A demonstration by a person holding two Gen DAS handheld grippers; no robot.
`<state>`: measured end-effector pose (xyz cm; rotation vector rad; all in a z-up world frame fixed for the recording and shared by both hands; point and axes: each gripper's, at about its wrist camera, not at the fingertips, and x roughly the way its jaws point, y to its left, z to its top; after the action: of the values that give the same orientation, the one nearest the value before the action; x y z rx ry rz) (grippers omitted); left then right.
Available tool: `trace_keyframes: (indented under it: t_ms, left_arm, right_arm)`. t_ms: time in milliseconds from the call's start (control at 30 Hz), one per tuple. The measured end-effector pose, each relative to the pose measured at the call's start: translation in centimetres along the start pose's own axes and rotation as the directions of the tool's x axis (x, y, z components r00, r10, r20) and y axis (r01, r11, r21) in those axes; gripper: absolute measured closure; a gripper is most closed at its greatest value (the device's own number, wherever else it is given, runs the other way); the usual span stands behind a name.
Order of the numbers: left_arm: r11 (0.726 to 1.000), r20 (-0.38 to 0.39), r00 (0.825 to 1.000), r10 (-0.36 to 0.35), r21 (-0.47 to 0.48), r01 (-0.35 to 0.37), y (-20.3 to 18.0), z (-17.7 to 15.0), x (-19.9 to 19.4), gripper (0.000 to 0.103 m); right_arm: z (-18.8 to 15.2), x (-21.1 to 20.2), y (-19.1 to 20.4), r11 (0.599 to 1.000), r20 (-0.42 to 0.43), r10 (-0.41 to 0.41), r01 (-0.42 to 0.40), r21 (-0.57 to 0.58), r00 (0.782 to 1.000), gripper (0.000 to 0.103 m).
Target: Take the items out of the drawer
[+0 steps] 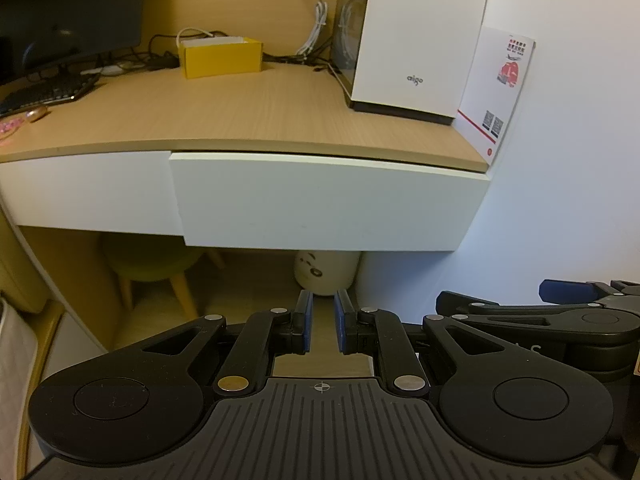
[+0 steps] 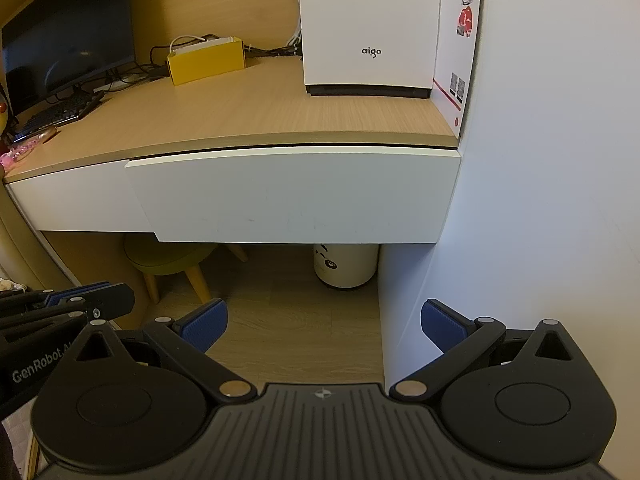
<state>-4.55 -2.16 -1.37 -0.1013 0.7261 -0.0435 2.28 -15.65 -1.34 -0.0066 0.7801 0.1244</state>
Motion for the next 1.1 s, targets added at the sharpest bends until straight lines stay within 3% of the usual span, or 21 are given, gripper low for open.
trace_keyframes:
  t_ms: [1100]
  left_arm:
    - [1.0, -0.016, 1.0, -0.009, 0.003, 0.009, -0.49, 0.08, 0.5, 0.088]
  right_arm:
    - [0.21, 0.21, -0.59, 1.0, -0.01, -0.014, 0.014, 0.012, 1.0, 0.0]
